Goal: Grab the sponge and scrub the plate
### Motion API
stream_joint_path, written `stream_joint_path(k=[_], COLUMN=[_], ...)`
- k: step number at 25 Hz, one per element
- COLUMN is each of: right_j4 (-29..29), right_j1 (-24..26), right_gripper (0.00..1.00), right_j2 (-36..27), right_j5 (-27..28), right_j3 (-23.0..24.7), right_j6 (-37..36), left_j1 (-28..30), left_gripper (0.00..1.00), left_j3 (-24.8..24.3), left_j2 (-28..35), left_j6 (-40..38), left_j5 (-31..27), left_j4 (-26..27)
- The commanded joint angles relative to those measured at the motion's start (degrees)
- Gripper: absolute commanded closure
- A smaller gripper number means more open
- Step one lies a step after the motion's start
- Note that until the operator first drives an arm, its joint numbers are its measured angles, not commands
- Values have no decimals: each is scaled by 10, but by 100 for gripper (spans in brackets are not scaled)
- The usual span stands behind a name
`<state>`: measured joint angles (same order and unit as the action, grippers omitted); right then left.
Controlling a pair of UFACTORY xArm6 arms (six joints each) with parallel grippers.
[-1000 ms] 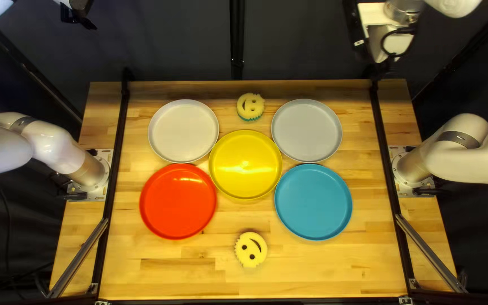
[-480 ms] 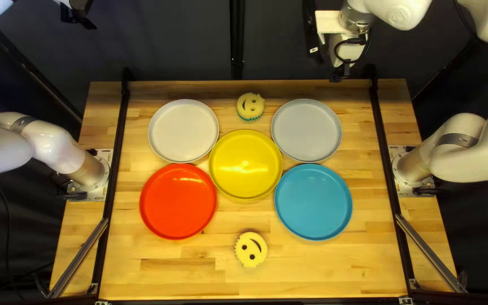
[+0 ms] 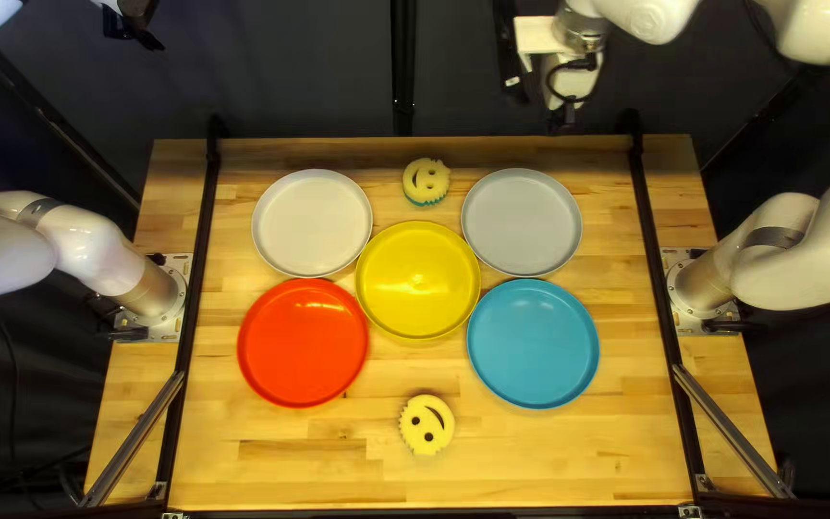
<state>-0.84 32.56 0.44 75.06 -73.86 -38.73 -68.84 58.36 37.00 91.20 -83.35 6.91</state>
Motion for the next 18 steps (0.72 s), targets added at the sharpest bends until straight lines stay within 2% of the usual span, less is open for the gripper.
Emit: stream_joint_path(k=[1,12,15,18], right_j4=[-18,-31,-29,-22], right_j1=[2,-37,-52,-59], right_gripper=[0,0,0,0], right_j2=[55,148,172,185], right_j5=[-23,-117,-132,-125], right_j3=[-44,-82,-92,-109], right_j6=[-32,-80,-72,-65], left_j1=[0,0,0,0], left_gripper=[0,0,0,0], left_j3=[0,0,0,0], left_j2=[0,0,0,0], left_j6=[0,0,0,0], left_j5=[0,0,0,0], left_j4=[0,0,0,0])
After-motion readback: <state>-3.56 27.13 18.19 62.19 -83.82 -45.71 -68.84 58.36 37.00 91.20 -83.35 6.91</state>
